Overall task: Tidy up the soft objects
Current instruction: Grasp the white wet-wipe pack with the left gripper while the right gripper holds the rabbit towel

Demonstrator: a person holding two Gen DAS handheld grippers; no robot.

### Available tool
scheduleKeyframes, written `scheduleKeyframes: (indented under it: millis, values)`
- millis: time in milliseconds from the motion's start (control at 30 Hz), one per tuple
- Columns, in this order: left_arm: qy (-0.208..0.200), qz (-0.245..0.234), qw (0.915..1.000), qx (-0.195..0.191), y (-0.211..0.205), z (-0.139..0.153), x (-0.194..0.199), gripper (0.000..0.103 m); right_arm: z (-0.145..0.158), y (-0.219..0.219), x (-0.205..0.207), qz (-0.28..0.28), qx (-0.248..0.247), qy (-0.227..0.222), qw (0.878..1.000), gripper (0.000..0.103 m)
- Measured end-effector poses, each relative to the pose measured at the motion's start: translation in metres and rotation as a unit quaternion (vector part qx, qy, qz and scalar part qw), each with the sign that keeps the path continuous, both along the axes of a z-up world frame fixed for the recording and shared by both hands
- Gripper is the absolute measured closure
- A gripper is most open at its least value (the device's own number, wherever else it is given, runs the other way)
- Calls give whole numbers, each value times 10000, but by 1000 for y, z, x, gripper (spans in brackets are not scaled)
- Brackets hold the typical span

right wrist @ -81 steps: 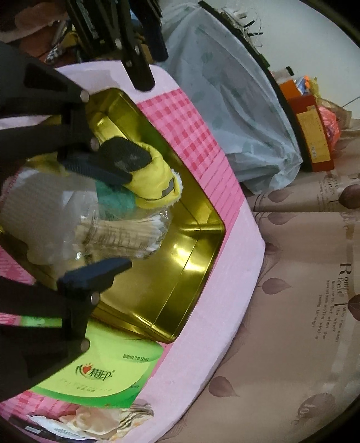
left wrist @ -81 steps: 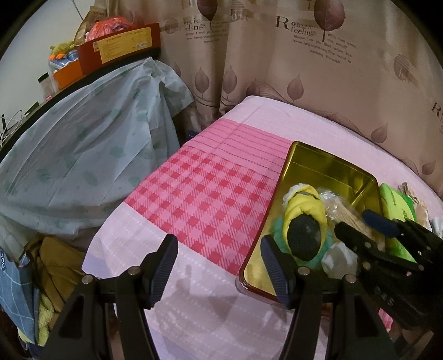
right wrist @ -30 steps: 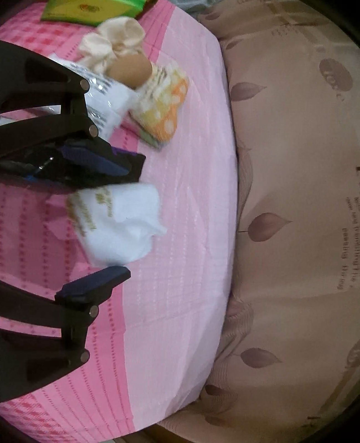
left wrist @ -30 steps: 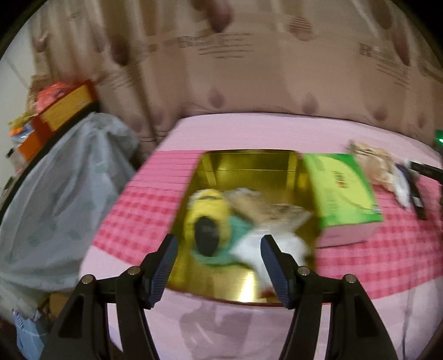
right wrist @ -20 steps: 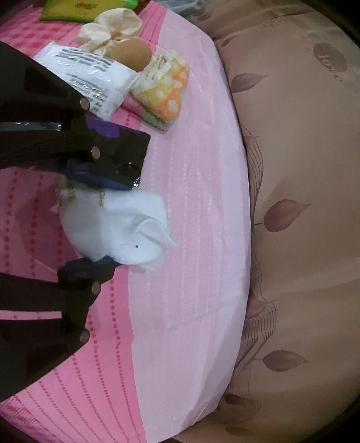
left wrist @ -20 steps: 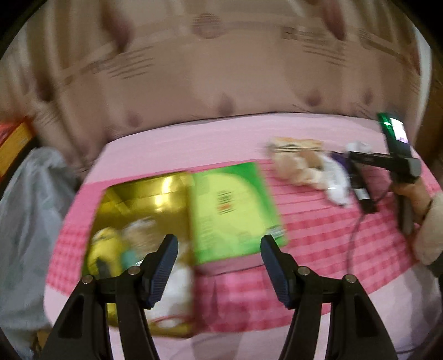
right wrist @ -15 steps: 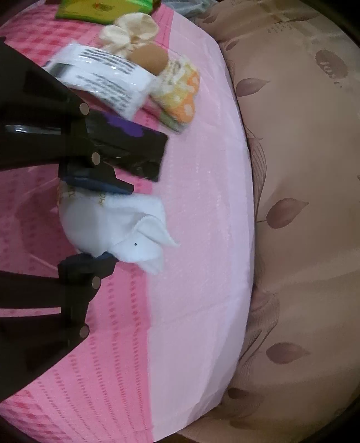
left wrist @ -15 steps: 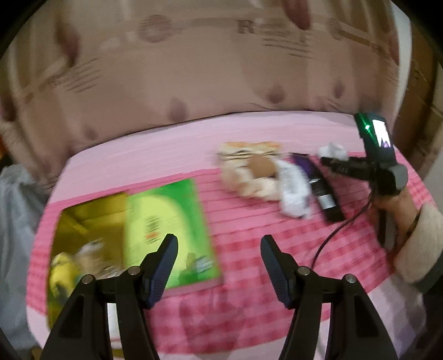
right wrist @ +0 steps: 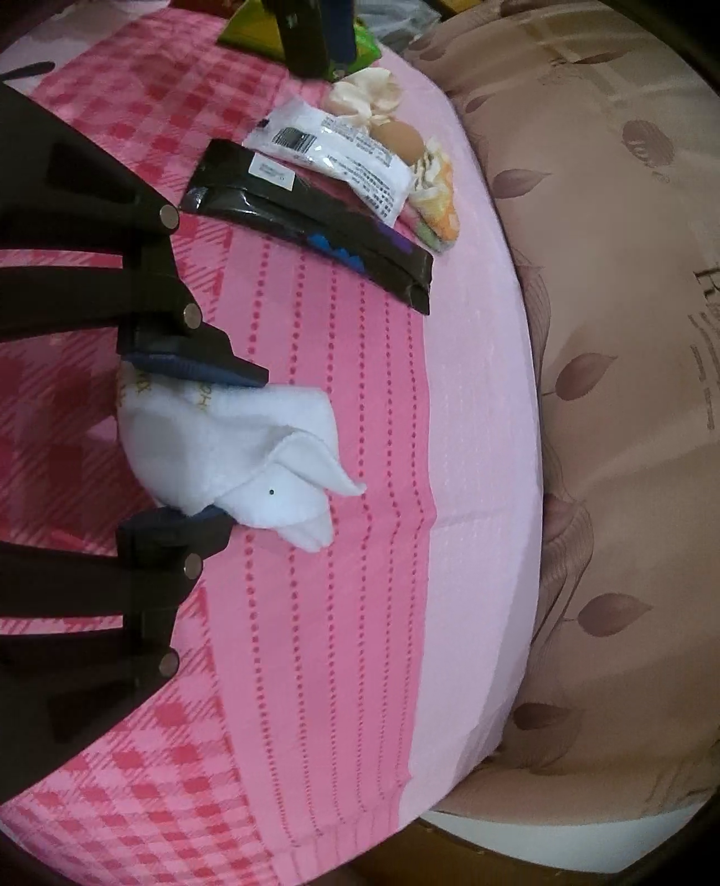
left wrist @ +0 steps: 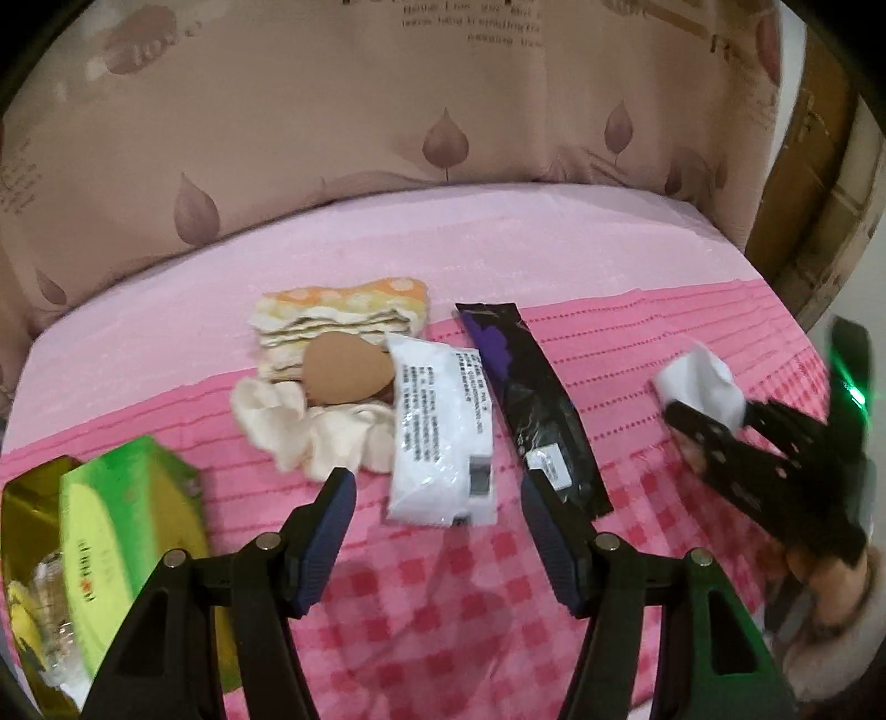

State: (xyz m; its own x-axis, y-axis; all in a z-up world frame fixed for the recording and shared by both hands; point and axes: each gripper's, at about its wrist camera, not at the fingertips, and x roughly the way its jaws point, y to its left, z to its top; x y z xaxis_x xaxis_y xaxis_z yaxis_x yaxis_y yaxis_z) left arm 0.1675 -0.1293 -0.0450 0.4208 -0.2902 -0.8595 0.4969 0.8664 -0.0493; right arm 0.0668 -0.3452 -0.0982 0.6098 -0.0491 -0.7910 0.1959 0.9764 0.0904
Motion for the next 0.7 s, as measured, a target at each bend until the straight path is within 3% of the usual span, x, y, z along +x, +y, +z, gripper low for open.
scheduleKeyframes:
  millis: [367,600,700]
  values:
    - [279,229,9982,481,-36,-32,49,39,0,-6,1,9,152,-22,9999,65]
    - [417,190,9962,736,-55,-51,56,39,0,-5,3,15,165,-28,9999,64]
    - [490,280,9968,557,-52,-51,53,50,1,-8,3,8,237,-44,9997,64]
